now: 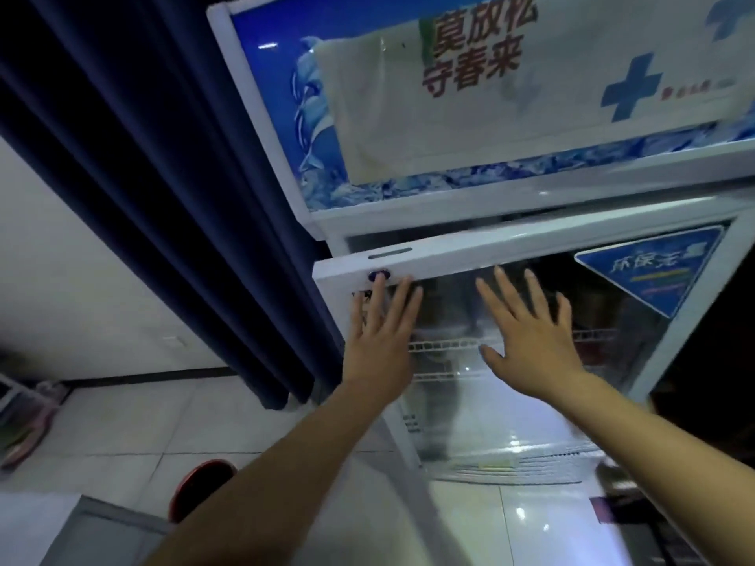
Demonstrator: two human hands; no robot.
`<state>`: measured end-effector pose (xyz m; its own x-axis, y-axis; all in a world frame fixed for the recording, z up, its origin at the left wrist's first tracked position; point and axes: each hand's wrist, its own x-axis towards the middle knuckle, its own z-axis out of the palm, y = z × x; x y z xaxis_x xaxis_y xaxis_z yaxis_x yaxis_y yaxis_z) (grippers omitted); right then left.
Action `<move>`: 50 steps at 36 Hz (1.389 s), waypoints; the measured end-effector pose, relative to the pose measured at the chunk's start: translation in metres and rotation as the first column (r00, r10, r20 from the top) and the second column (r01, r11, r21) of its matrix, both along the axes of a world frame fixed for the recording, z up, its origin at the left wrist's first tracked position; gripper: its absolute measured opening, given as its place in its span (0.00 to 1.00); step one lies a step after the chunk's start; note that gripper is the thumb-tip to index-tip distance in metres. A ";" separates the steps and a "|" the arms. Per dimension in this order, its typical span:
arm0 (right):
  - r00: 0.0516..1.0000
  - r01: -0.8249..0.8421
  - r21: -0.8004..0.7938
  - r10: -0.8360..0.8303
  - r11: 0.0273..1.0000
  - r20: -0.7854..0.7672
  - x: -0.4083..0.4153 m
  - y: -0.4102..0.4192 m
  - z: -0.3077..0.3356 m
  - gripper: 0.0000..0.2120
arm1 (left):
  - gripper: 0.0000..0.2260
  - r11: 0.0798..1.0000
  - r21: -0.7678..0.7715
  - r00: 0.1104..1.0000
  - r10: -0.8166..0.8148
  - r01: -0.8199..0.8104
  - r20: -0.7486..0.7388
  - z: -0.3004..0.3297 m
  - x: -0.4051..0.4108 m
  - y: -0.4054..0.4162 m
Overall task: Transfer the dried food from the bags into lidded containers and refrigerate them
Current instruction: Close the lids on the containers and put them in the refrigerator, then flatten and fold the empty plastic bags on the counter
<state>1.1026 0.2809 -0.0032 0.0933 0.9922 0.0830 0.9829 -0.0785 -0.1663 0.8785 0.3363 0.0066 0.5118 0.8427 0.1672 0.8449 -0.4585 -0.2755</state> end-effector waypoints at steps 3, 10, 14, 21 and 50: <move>0.998 0.060 -0.048 -0.060 0.997 0.001 0.007 0.022 0.010 0.45 | 0.43 0.992 -0.103 0.995 0.082 -0.076 0.062 0.002 0.014 0.030; 0.997 0.061 -0.081 -0.065 0.995 -0.044 0.004 0.023 0.028 0.42 | 0.43 0.966 -0.253 0.993 0.085 -0.061 0.087 -0.001 0.010 0.051; 0.991 0.042 -0.105 -0.055 0.994 -0.118 -0.012 0.005 0.033 0.41 | 0.42 0.947 -0.321 0.952 0.084 0.016 0.294 0.011 0.003 0.040; 0.946 -0.093 -0.167 0.035 0.981 -0.322 -0.115 -0.065 0.027 0.39 | 0.36 0.863 -0.496 0.365 0.433 0.098 0.824 0.019 -0.121 -0.072; 0.547 -0.783 -0.221 0.474 0.582 -0.689 -0.598 -0.217 -0.044 0.22 | 0.39 0.342 -0.728 -0.196 0.816 -0.595 0.544 -0.084 -0.574 -0.476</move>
<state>0.5042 0.0643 -0.0470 -0.7008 0.6766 -0.2262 0.5501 0.3107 -0.7751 0.3047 -0.1393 -0.0777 -0.7318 0.6279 -0.2648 0.3215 0.6607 0.6783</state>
